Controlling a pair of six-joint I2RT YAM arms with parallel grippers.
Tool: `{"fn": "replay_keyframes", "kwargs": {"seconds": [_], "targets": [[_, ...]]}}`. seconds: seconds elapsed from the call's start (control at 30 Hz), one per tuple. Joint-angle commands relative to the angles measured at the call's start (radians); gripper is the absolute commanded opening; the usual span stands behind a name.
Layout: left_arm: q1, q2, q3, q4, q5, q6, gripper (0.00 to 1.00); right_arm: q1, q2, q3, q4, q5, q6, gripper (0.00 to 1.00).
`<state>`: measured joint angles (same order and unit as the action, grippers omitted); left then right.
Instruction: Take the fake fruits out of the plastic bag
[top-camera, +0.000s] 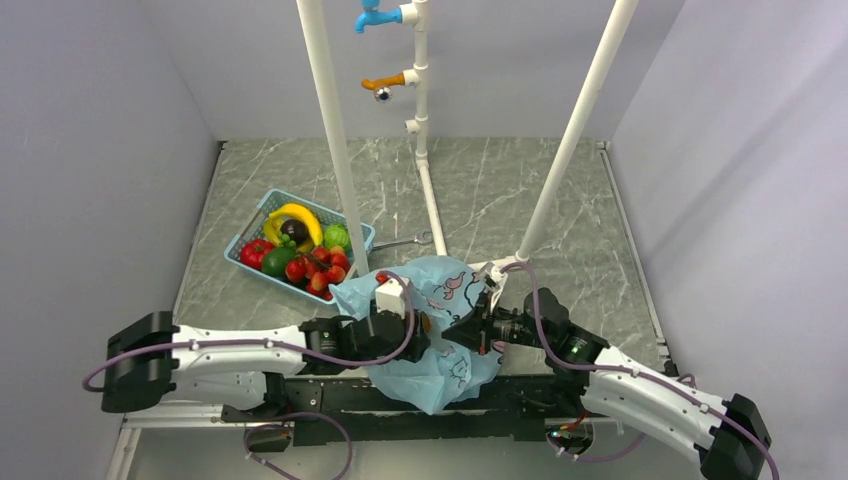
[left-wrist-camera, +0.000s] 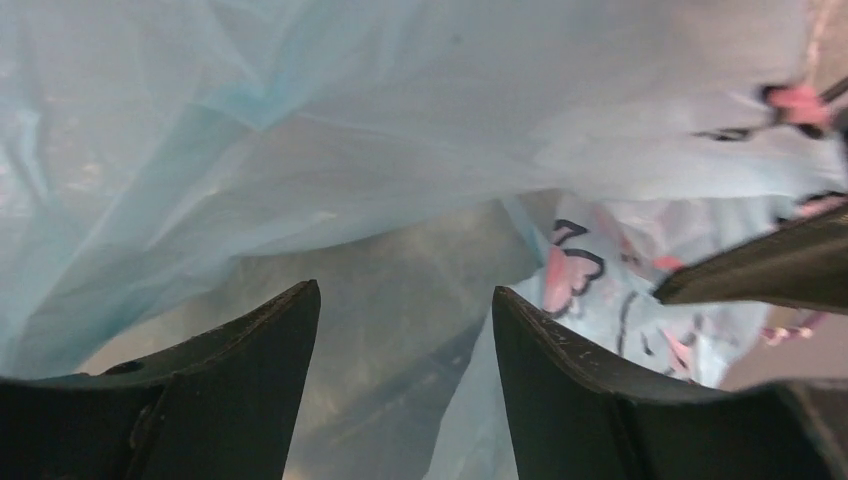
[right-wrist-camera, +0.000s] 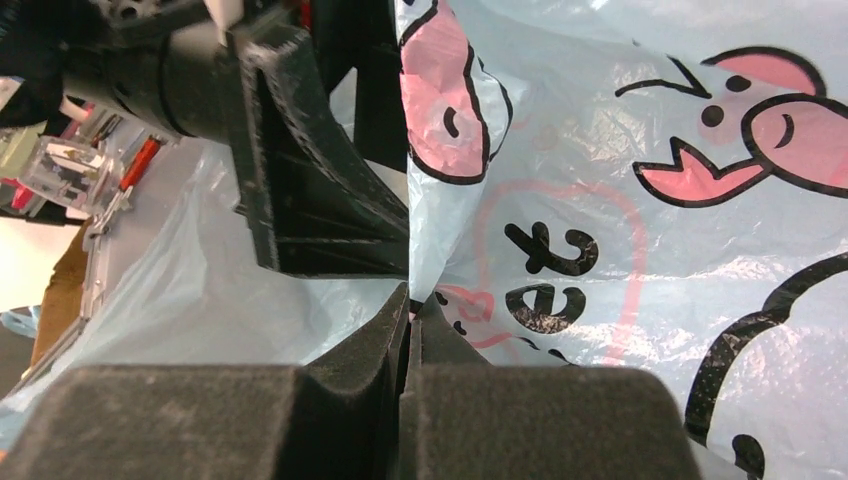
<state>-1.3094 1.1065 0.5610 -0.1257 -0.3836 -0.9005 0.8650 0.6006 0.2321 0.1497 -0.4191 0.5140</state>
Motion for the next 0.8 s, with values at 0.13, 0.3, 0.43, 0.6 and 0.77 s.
{"fn": "replay_keyframes", "kwargs": {"seconds": [0.13,0.3,0.43,0.6,0.77], "targets": [[-0.003,0.144,0.082,0.05,-0.181,-0.047,0.73,-0.012,-0.031,0.04,-0.025,0.032,-0.005,0.0],[0.025,0.222,0.108,0.072,-0.202,-0.031,0.82,-0.013,0.006,0.03,0.035,0.0,0.017,0.0],[0.036,0.306,0.129,0.054,-0.246,-0.04,0.79,-0.013,0.005,0.022,0.041,-0.001,0.024,0.0],[0.062,0.409,0.141,0.105,-0.226,0.0,0.68,-0.013,0.009,0.014,0.029,0.006,0.018,0.0],[0.062,0.462,0.163,0.112,-0.195,0.005,0.5,-0.015,-0.007,0.007,0.016,0.02,0.012,0.0]]}}
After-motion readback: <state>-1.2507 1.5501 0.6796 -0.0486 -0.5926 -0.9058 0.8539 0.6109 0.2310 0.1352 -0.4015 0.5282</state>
